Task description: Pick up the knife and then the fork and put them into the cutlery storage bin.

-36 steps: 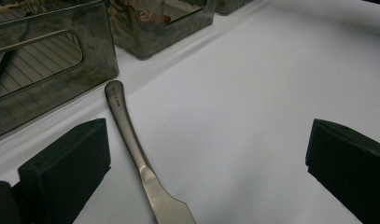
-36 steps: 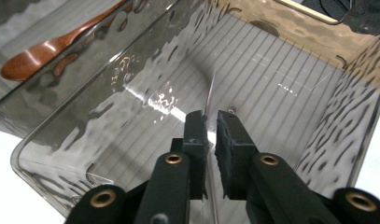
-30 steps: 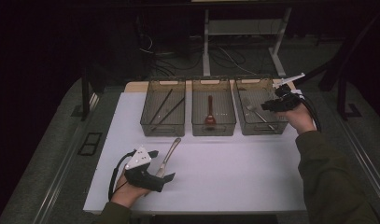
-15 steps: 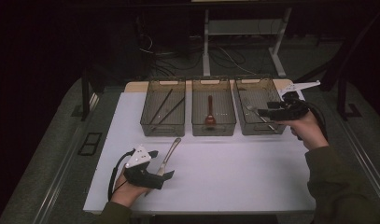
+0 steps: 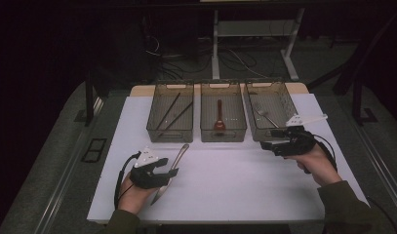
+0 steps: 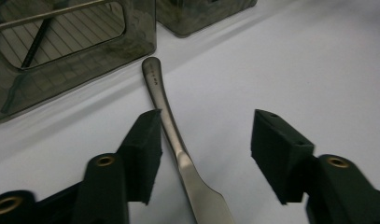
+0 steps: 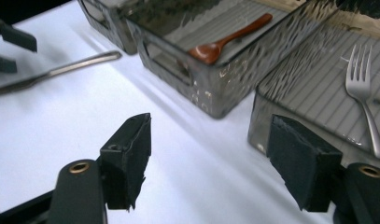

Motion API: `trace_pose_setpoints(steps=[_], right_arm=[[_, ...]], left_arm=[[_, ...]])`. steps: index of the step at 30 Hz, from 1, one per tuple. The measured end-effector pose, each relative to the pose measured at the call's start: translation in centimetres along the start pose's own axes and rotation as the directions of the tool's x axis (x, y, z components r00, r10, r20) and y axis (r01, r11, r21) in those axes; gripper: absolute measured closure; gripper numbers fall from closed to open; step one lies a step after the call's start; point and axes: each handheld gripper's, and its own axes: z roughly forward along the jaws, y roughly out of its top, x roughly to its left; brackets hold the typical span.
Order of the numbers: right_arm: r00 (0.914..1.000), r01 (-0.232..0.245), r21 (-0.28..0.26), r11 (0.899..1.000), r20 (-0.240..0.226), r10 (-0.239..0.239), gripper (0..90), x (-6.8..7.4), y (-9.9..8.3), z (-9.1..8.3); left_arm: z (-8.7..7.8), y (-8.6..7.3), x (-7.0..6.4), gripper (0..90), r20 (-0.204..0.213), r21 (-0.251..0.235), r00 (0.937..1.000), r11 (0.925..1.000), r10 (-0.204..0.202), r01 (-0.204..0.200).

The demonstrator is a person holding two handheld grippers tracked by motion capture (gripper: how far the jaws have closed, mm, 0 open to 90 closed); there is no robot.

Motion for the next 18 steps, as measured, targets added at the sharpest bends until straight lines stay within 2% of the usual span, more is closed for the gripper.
trace_pose_setpoints(steps=[4, 9, 11, 13, 15, 18], right_arm=[[0.9998, 0.001, -0.001, 1.000, -0.022, -0.001, 29.8, 1.1, -1.4, -0.3], [0.9997, -0.005, -0.010, 1.000, -0.025, 0.005, 29.9, 2.2, -3.4, -0.8], [0.9992, -0.025, -0.010, 1.000, -0.031, 0.025, 29.9, 2.5, -4.2, -0.9], [0.9996, -0.015, -0.003, 1.000, -0.025, 0.015, 29.9, 2.7, -4.8, -1.0], [0.9993, -0.029, -0.004, 1.000, -0.023, 0.029, 29.9, 2.8, -5.4, -1.1], [0.9994, -0.026, -0.012, 1.000, -0.024, 0.026, 29.9, 2.9, -5.8, -1.3]], left_arm=[[0.9, 0.2, 0.2, 52.6, -0.020, 0.030, 0.9996, 0.9994, -0.020, 0.020], [1.9, 0.2, 0.3, 56.7, -0.049, 0.076, 0.9985, 0.9967, -0.026, 0.030], [2.3, 0.2, 0.3, 57.6, -0.058, 0.088, 0.9979, 0.9955, -0.030, 0.035], [2.6, 0.3, 0.3, 58.9, -0.065, 0.094, 0.9972, 0.9947, -0.037, 0.043], [2.9, 0.4, 0.3, 60.2, -0.077, 0.100, 0.9964, 0.9941, -0.035, 0.043], [3.1, 0.5, 0.4, 63.2, -0.088, 0.118, 0.9953, 0.9918, -0.039, 0.049]])
